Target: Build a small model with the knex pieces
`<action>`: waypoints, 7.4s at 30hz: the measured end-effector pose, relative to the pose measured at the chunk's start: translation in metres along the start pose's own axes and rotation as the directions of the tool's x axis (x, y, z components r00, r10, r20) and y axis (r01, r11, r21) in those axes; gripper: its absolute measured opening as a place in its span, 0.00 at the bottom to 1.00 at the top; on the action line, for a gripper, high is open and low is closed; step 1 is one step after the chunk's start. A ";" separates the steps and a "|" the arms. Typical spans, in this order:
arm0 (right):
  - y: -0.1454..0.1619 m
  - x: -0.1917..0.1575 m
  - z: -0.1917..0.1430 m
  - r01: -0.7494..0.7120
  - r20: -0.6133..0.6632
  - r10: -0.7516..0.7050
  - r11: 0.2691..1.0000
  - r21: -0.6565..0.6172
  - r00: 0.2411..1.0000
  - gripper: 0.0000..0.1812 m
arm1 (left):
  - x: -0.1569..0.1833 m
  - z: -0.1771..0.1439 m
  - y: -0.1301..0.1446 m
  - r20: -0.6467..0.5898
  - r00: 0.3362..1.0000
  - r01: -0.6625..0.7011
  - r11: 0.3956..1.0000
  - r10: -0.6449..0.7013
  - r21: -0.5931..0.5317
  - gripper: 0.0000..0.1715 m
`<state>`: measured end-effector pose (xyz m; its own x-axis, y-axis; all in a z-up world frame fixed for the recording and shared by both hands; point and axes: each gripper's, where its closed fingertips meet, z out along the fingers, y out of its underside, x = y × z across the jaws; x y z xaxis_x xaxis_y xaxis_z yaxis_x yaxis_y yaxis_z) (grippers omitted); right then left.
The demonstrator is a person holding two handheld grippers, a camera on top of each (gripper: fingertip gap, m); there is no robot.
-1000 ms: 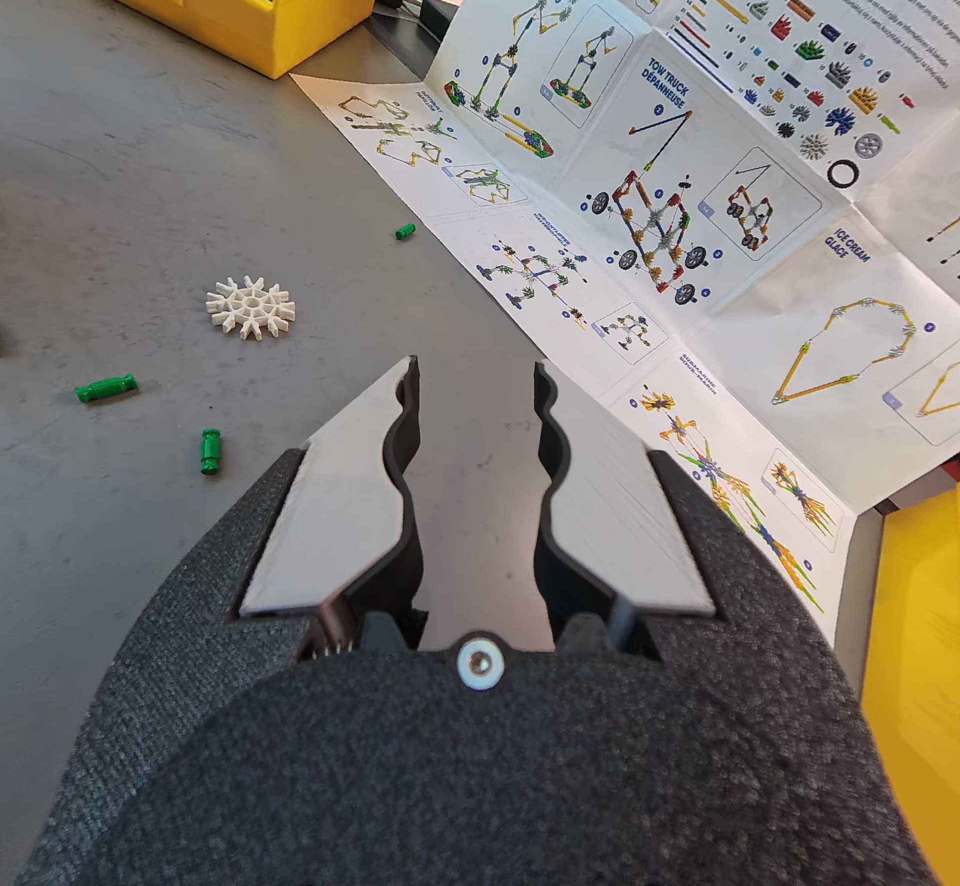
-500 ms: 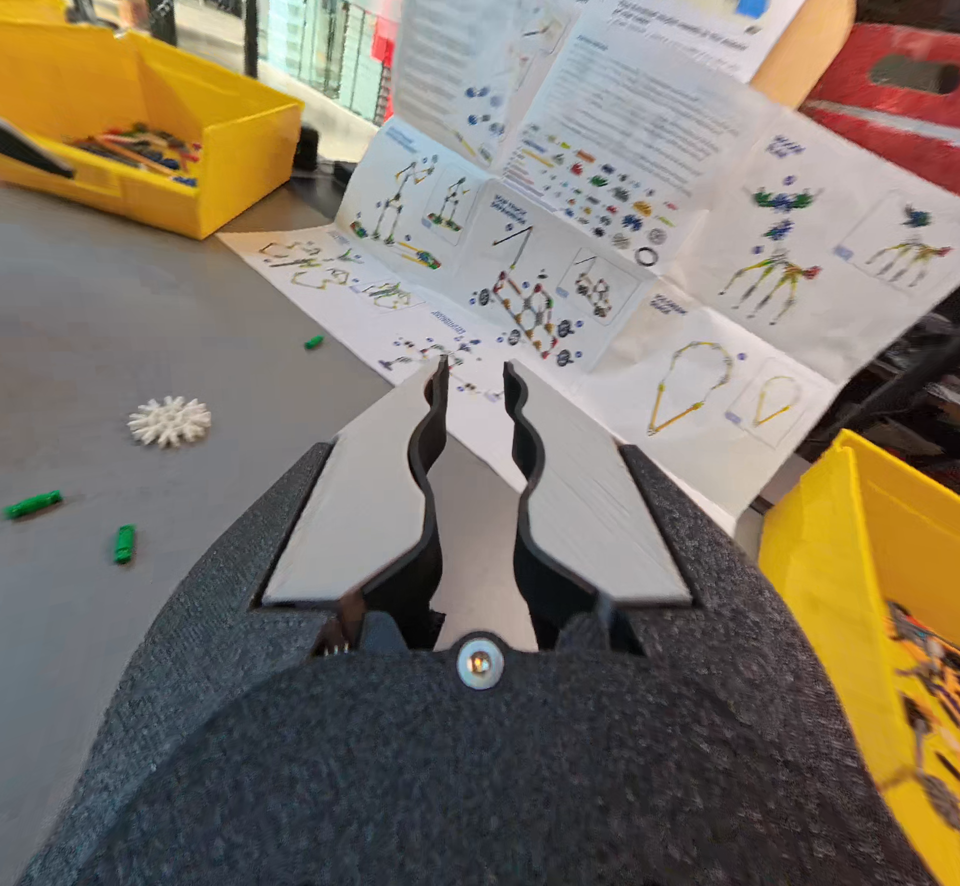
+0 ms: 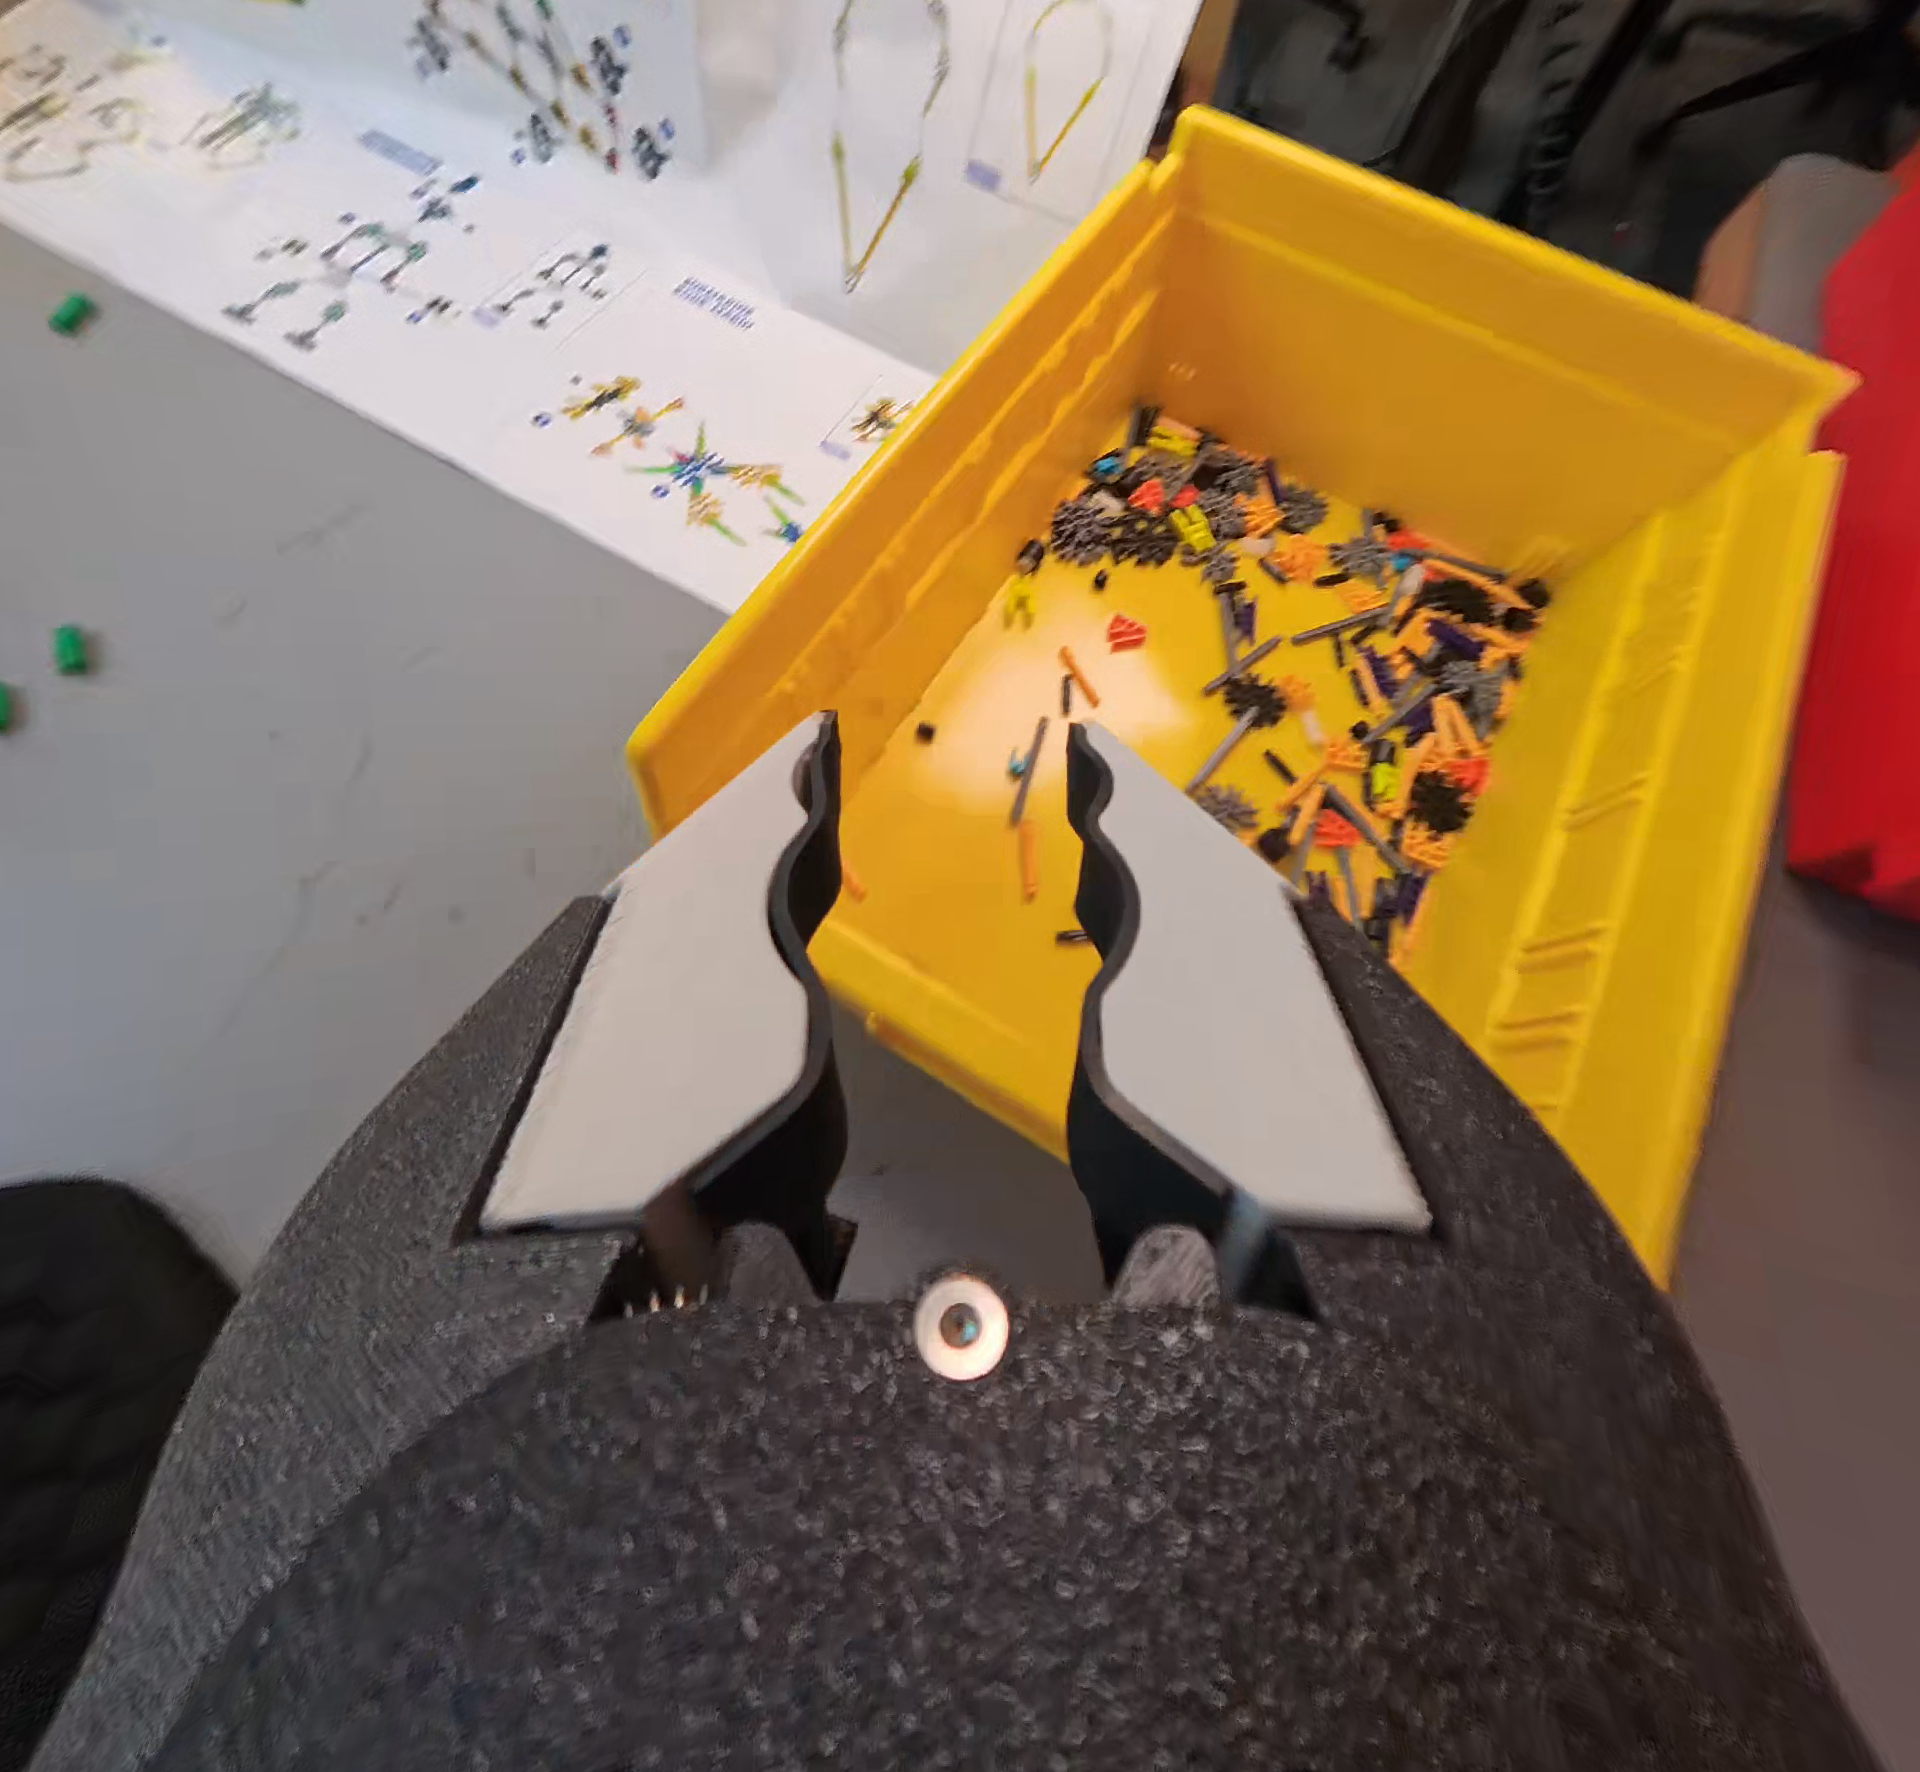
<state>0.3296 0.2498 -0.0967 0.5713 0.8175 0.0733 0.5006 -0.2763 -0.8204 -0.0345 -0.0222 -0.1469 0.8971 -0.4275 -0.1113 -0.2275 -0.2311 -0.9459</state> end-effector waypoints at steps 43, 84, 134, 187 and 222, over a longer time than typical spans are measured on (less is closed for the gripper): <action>0.083 -0.054 0.025 0.185 -0.015 -0.222 0.847 -0.498 0.975 0.24 | 0.012 0.026 0.020 -0.053 0.992 -0.121 0.986 0.116 -0.114 0.27; 0.041 -0.249 0.113 0.425 0.415 -0.309 0.877 -0.223 0.856 0.12 | -0.034 -0.027 -0.005 0.082 0.990 0.110 0.993 -0.114 0.051 0.32; 0.057 -0.216 0.097 0.378 0.426 -0.272 0.907 -0.187 0.863 0.05 | -0.009 -0.005 0.019 -0.027 0.992 0.118 0.988 -0.121 -0.098 0.32; -0.011 0.099 0.219 -0.236 -0.175 0.189 0.922 -0.308 0.966 0.08 | -0.010 0.005 0.041 -0.045 0.988 0.136 0.971 -0.148 -0.194 0.30; -0.007 0.113 0.211 -0.241 -0.188 0.191 0.924 -0.297 0.964 0.02 | -0.010 0.006 0.042 -0.054 0.986 0.142 0.968 -0.156 -0.205 0.30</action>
<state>0.2535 0.4508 -0.2021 0.7680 0.6401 0.0204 0.5183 -0.6025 -0.6069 -0.0508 -0.0227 -0.1872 0.8999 -0.4328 0.0539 -0.1710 -0.4638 -0.8693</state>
